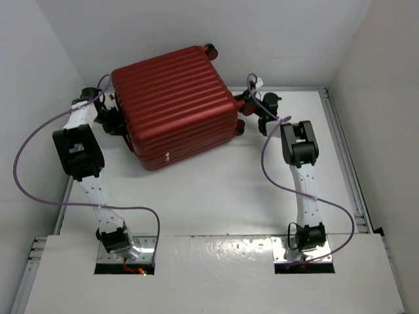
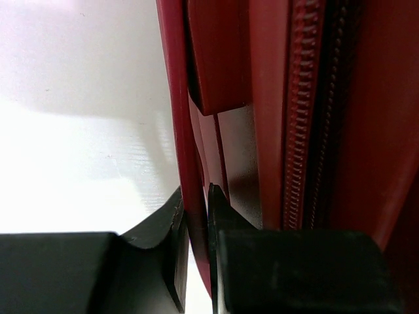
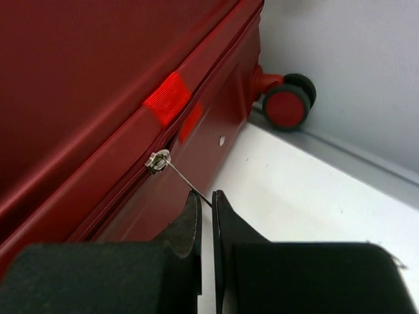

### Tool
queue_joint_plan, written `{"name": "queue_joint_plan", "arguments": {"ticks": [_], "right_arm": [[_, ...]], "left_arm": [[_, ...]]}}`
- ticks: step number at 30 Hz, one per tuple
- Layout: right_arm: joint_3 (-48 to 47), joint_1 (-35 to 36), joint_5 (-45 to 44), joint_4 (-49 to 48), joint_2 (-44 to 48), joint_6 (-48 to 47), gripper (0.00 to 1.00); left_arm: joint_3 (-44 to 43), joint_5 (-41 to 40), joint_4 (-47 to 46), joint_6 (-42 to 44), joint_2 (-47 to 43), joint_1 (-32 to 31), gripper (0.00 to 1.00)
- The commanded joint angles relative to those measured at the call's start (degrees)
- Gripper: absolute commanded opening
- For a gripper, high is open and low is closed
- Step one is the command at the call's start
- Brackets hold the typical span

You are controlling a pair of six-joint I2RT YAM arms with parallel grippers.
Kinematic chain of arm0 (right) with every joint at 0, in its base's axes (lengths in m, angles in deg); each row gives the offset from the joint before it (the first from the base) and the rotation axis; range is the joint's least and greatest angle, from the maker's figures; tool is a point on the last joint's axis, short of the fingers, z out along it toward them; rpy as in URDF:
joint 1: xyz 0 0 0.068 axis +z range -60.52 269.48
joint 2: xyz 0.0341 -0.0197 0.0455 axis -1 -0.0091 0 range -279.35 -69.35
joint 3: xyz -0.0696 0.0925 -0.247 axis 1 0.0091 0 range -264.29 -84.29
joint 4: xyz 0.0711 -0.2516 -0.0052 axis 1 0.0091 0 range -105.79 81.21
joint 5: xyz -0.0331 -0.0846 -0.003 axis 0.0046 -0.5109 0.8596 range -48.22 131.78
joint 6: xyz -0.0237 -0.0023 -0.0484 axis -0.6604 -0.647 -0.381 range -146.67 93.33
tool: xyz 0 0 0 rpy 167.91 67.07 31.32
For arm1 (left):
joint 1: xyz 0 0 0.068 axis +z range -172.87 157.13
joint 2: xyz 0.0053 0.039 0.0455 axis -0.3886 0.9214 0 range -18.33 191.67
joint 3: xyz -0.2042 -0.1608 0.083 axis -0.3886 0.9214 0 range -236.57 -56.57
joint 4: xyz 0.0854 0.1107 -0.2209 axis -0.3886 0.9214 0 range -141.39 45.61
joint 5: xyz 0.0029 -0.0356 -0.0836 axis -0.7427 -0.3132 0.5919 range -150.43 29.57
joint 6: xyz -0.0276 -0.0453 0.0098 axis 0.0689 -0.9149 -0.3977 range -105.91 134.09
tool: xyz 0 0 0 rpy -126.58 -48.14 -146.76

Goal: Pack the luggage

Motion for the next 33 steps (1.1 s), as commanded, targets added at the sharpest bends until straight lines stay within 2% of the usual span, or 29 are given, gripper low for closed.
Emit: {"name": "queue_joint_plan", "arguments": {"ticks": [1,2,9,12,20,22,23,25,26,31,33], "right_arm": [[-10.5,-5.0,-18.9,2.6,-5.4,-0.6,0.00],[-10.5,-5.0,-19.1,3.3,-5.5,-0.6,0.00],[-33.1,-3.6,-22.4,10.0,-18.9,-1.0,0.00],[-37.5,-2.9,-23.4,9.8,-22.1,-2.5,0.00],[-37.3,-1.1,-24.1,6.0,-24.1,-4.2,0.03],[-34.3,-1.0,-23.5,4.2,-22.4,-3.6,0.17],[-33.2,-0.9,-23.6,3.9,-21.6,-2.7,0.37],[-28.3,-1.0,-23.5,1.3,-18.9,-3.0,0.49],[-27.0,-0.9,-23.5,0.4,-18.2,-3.0,0.57],[-16.5,-1.6,-22.0,-4.1,-11.0,-2.7,0.67],[-10.6,-2.0,-21.3,-5.6,-7.0,-2.7,0.69]], "left_arm": [[0.8,-12.4,-19.1,8.7,9.2,-0.6,0.00],[0.8,-11.7,-19.1,8.7,9.2,-0.6,0.00],[0.2,-10.1,-20.2,8.0,9.7,-2.5,0.00],[0.2,-9.1,-20.7,6.6,9.7,-3.1,0.00],[0.2,-7.1,-21.3,5.6,9.7,-5.5,0.00],[0.2,-6.6,-21.3,4.2,9.7,-6.1,0.17],[0.2,-6.6,-21.3,4.2,9.7,-6.1,0.29],[1.5,-6.6,-23.3,2.1,8.3,-6.1,0.44],[2.3,-6.6,-24.4,1.6,7.5,-6.1,0.46],[7.4,-3.4,-31.2,-2.2,-0.2,-5.6,0.68],[7.4,0.0,-31.2,-4.1,-1.7,-5.6,0.71]]}}
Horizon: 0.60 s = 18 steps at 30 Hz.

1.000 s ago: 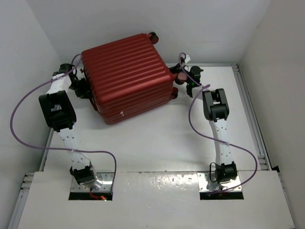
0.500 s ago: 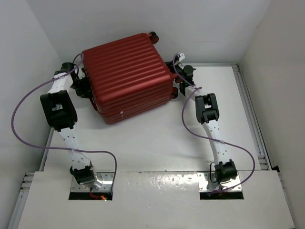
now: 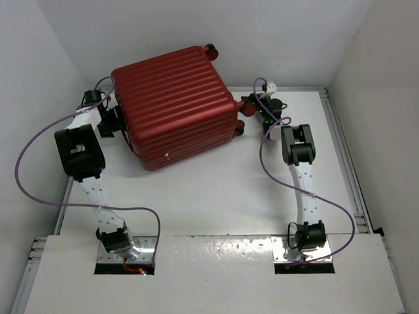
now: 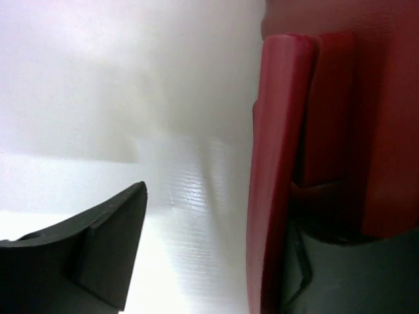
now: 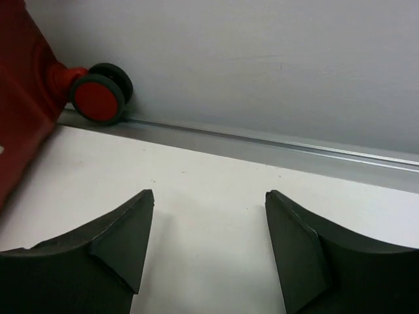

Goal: Pack the luggage

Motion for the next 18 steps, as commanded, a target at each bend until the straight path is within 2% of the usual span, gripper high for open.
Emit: {"name": "queue_joint_plan", "arguments": {"ticks": [1,7,9,10,12,13,15,18], "right_arm": [[5.7,0.6,-0.1,-5.2,9.4,0.5,0.69],[25.1,-0.1,4.6,-7.5,21.1,1.2,0.69],[28.4,-0.3,7.7,-7.9,26.0,1.3,0.69],[33.0,-1.0,8.9,-7.8,27.4,1.3,0.69],[35.8,-1.5,11.4,-7.6,32.2,1.0,0.69],[39.6,-2.9,15.6,-7.0,33.3,-0.7,0.69],[42.0,-3.6,19.9,-5.8,37.4,-2.1,0.69],[42.5,-7.4,24.0,1.9,40.8,-4.3,0.69]], "left_arm": [[0.9,11.8,-17.0,-3.9,-0.7,-3.8,0.73],[3.8,16.1,-23.3,-8.4,-10.4,-3.1,0.83],[3.8,16.8,-24.8,-9.0,-13.5,-3.1,0.89],[3.2,17.4,-24.8,-8.2,-14.4,-3.1,0.89],[1.3,18.5,-24.8,-5.1,-16.1,-2.5,0.92],[0.7,18.5,-24.8,-4.0,-17.7,-2.5,0.92],[-1.5,20.3,-24.1,-0.2,-19.1,-2.5,0.95],[-5.9,23.2,-21.3,5.7,-20.7,-2.5,1.00]]}}
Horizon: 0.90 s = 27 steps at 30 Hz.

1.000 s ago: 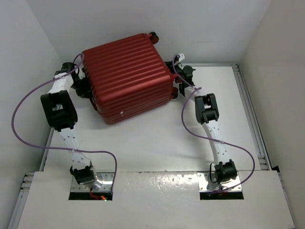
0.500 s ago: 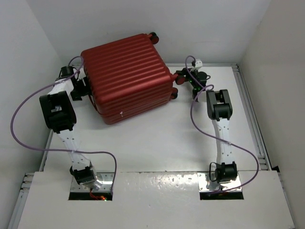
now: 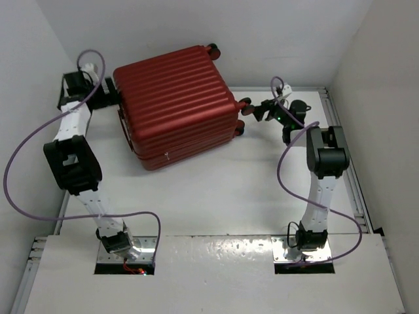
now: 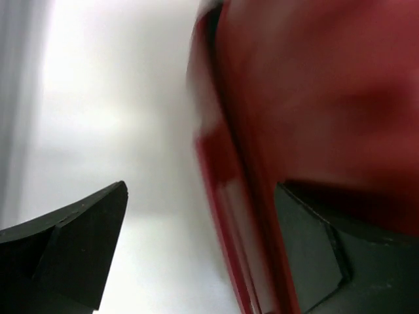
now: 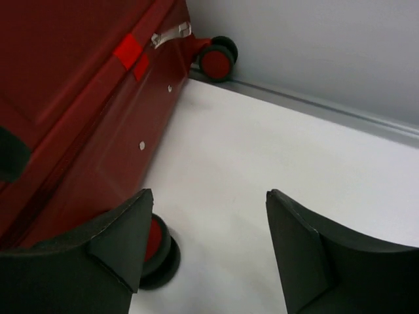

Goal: Pack the luggage

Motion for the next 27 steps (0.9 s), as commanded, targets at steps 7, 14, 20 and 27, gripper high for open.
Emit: {"name": "queue_joint_plan", "arguments": {"ticks": [7,14,20,27], "right_arm": [[2.0,-9.7,12.0,11.8,12.4,-5.9,0.77],[-5.0,-9.7,37.2,35.8,18.5,-34.4,0.96],[-31.1,-5.3,33.4,89.6,13.4,-75.7,0.98],[-45.4,-1.5,24.5,102.3,6.4,-84.5,0.99]], "left_arm": [[-9.9,11.3,-11.8,10.3,-15.6,-6.1,1.00],[-10.9,22.4,-1.5,16.0,-15.6,-9.3,1.00],[-4.6,24.1,-1.0,16.0,-18.5,-12.4,1.00],[-1.3,24.1,-1.0,16.0,-20.8,-13.8,1.00]]}}
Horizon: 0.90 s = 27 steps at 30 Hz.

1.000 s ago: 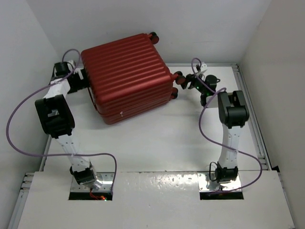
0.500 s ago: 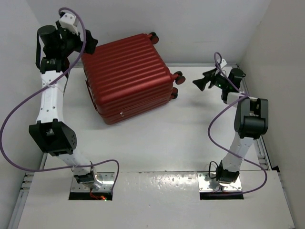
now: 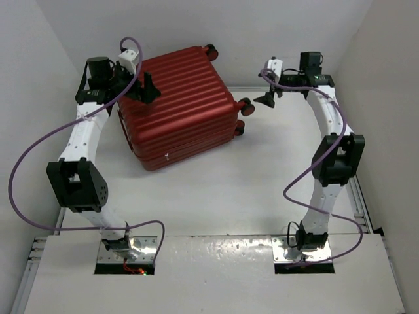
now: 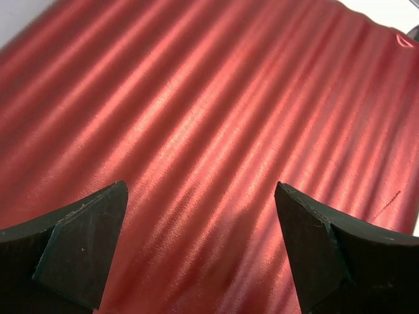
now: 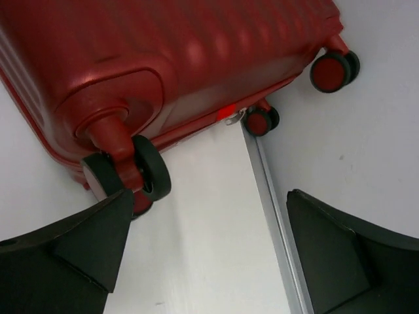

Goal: Pack the luggage

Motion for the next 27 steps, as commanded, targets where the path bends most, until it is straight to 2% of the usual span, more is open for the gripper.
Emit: {"name": "queue_joint_plan", "arguments": {"ticks": [1,4,11,13,19,23,27], "right_arm": [[-6.3,2.5,-5.4,20.4,-5.0,-18.9,0.99],[-14.6,4.9,-8.6,29.5,-8.5,-25.6,0.99],[-17.1,9.1,-12.1,34.5,-11.0,-30.2,0.99],[-15.9,9.6,-11.9,34.3,-10.6,-31.2,0.99],[-12.6,11.6,-11.5,25.4,-9.7,-27.8,0.97],[-12.9,11.8,-12.2,25.9,-9.8,-30.2,0.66],[-13.4,11.8,-12.7,33.9,-9.0,-33.8,0.45]], "left_arm": [[0.3,1.8,-1.4,0.9,-4.1,0.2,1.00],[0.3,2.3,-1.4,0.4,-4.6,0.9,1.00],[2.6,2.9,-1.4,-0.3,-5.8,1.5,1.00],[4.1,2.9,-1.4,-0.3,-6.5,1.5,1.00],[6.0,1.8,-1.9,-0.3,-8.1,1.5,1.00],[6.0,1.8,-1.9,-0.3,-8.1,2.0,1.00],[6.7,1.3,-3.1,-0.3,-9.4,2.5,1.00]]}}
